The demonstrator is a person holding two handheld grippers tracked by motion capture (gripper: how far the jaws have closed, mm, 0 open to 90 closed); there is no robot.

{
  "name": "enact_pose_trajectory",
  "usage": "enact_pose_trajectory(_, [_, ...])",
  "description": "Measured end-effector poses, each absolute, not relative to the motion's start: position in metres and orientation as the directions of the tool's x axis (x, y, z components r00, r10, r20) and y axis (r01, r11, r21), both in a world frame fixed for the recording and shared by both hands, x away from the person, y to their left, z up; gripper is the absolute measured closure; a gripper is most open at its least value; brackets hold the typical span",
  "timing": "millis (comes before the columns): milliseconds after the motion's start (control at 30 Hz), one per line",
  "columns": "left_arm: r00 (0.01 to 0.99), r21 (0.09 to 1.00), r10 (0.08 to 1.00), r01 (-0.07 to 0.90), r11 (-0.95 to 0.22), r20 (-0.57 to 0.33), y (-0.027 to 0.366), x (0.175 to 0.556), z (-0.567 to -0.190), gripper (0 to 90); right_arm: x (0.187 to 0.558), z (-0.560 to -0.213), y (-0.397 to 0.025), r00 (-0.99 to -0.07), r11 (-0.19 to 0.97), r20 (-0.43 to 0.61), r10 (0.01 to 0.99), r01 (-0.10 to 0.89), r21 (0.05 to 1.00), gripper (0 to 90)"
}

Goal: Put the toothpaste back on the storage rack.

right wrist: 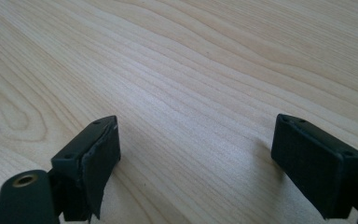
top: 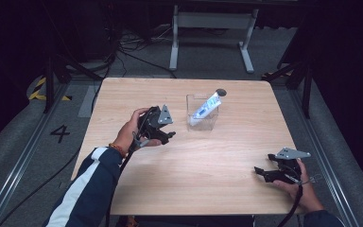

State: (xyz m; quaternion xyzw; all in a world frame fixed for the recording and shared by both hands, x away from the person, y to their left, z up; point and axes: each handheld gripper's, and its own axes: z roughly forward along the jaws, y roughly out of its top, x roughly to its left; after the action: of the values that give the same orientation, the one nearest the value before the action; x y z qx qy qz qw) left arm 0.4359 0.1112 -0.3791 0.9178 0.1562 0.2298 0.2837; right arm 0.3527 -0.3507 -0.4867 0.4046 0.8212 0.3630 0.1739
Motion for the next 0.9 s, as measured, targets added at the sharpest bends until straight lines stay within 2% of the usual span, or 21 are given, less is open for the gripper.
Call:
enact_pose_trajectory(467, [0.846,0.554,0.409,0.171,-0.815,0.342,0.137,0.412,-0.396,25.6,0.352,-0.487,-0.351,-0.611,0.408,0.008,0.792,0.539,0.737,15.7])
enact_pose_trajectory(900, [0.832,0.552,0.47,0.253,-0.795,0.295,0.176,0.393,-0.425,24.6,0.352,-0.487,-0.351,-0.609,0.408,0.007,0.793,0.539,0.737,15.7])
